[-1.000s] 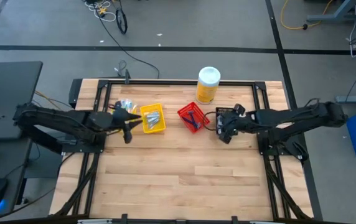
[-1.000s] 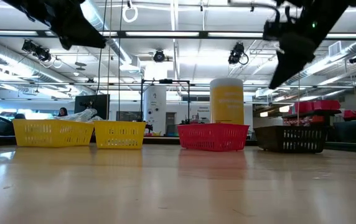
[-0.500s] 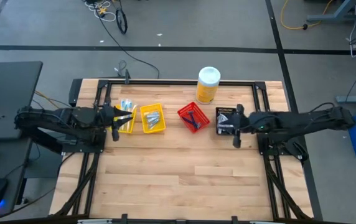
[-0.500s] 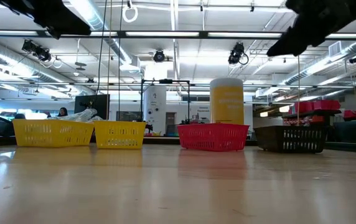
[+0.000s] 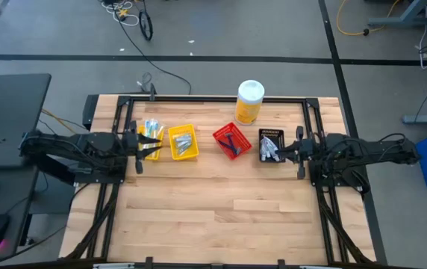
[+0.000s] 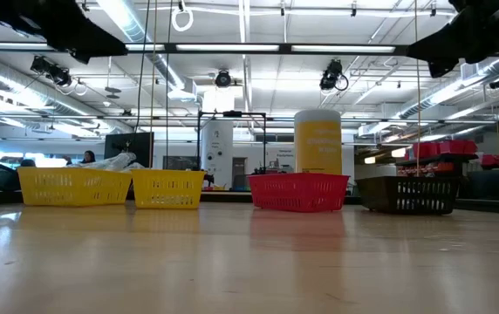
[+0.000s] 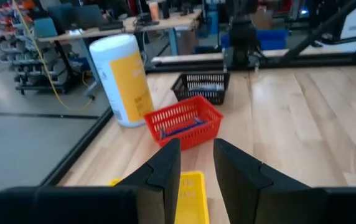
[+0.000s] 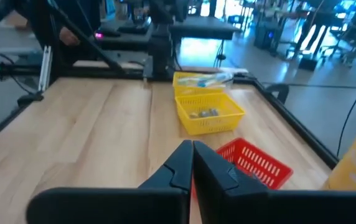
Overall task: Pick & Place Travel size toiletries
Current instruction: Return to Home Position
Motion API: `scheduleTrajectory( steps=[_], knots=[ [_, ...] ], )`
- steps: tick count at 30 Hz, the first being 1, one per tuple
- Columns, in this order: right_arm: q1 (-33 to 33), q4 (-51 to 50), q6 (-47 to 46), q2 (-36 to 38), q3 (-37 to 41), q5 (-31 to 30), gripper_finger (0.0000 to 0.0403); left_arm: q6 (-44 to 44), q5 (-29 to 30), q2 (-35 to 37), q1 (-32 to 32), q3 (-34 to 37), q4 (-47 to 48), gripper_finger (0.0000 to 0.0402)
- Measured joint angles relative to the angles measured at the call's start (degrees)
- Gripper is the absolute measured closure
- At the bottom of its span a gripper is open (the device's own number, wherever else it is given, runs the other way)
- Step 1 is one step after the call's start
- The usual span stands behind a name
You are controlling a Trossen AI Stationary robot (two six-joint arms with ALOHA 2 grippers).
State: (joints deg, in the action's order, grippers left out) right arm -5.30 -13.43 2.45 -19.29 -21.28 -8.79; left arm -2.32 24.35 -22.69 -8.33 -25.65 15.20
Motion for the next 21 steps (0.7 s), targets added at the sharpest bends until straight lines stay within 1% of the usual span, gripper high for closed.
scheduleTrajectory(
  steps=[4,9,16,19,21],
  knots=[
    [0.00,3.36,0.97,4.27,2.78,0.40,0.0386,-0.33,0.00,4.41,0.01,2.66,0.12,0.0297],
    [0.00,9.71,2.32,7.68,7.87,2.95,0.0388,0.93,-0.03,11.77,0.01,7.80,0.23,0.0297],
    [0.00,11.09,1.46,10.24,11.50,2.90,0.0389,-1.20,-0.78,21.33,0.01,14.51,-3.11,0.0297],
    [0.02,11.51,0.95,11.35,13.18,2.70,0.0388,-1.41,-0.79,22.65,0.01,15.82,-3.22,0.0297],
    [0.02,13.14,0.24,12.01,14.68,0.96,0.0388,-1.85,-0.92,22.44,0.01,15.87,-3.18,0.0297]
  ],
)
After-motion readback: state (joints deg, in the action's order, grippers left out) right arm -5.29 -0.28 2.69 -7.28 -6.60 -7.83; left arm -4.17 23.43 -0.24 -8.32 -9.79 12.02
